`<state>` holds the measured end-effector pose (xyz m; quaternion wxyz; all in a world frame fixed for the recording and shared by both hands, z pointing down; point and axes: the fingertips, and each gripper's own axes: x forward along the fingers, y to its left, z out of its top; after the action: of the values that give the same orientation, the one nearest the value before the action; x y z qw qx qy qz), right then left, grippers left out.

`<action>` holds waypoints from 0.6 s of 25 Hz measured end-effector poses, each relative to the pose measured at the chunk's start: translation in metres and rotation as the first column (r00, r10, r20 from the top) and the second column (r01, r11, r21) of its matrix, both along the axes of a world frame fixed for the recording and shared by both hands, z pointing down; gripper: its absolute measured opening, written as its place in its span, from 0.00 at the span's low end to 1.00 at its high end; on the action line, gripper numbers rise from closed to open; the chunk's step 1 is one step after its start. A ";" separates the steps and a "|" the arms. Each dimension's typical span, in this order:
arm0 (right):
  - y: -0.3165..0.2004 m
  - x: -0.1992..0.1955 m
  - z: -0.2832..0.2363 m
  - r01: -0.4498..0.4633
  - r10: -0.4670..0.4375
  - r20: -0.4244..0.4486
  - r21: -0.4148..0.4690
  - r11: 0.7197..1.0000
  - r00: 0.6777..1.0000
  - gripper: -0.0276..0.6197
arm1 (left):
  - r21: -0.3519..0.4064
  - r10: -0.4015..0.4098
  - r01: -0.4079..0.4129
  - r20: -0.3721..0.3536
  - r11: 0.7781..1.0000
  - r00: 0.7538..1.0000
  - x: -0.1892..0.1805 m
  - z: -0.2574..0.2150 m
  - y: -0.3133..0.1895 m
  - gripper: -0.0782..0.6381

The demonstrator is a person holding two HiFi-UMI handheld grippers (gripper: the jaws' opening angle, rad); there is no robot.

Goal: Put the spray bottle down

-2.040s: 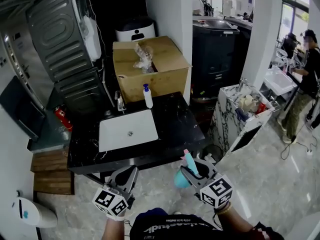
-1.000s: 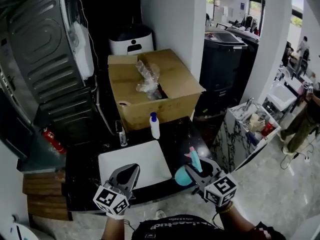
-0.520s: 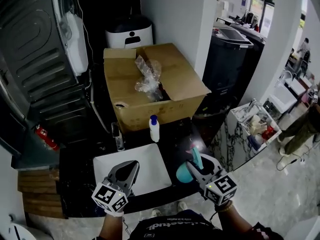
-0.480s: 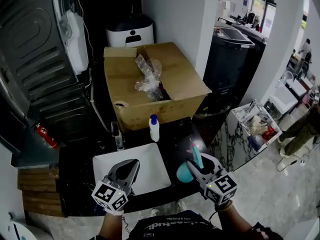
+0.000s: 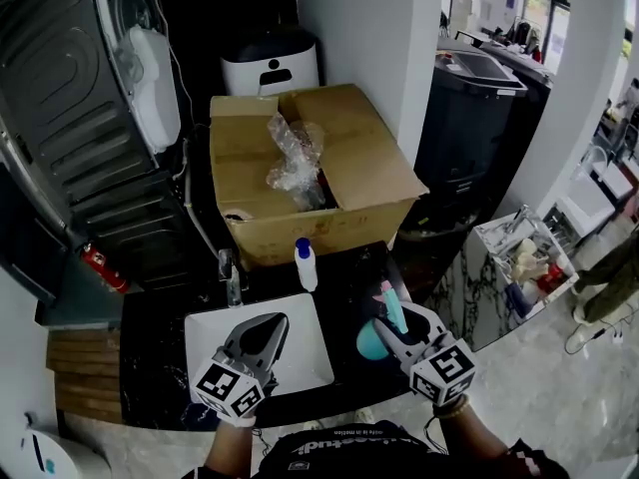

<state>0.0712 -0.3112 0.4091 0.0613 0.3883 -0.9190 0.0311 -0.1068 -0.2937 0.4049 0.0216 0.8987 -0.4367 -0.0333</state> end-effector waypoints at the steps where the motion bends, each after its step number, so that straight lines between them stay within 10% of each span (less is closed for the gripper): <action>1: -0.003 0.003 0.001 0.001 -0.001 -0.003 -0.001 1.000 1.000 0.31 | -0.003 -0.003 0.003 0.001 1.000 1.000 0.004 0.001 -0.003 0.13; 15: -0.072 0.026 0.031 -0.043 0.044 -0.022 0.009 0.999 0.999 0.31 | -0.024 -0.012 0.013 0.037 1.000 0.999 0.022 0.022 -0.040 0.13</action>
<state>0.0972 -0.3832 0.4400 0.0691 0.4088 -0.9097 0.0243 -0.0852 -0.3333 0.4268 0.0244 0.8961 -0.4430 -0.0116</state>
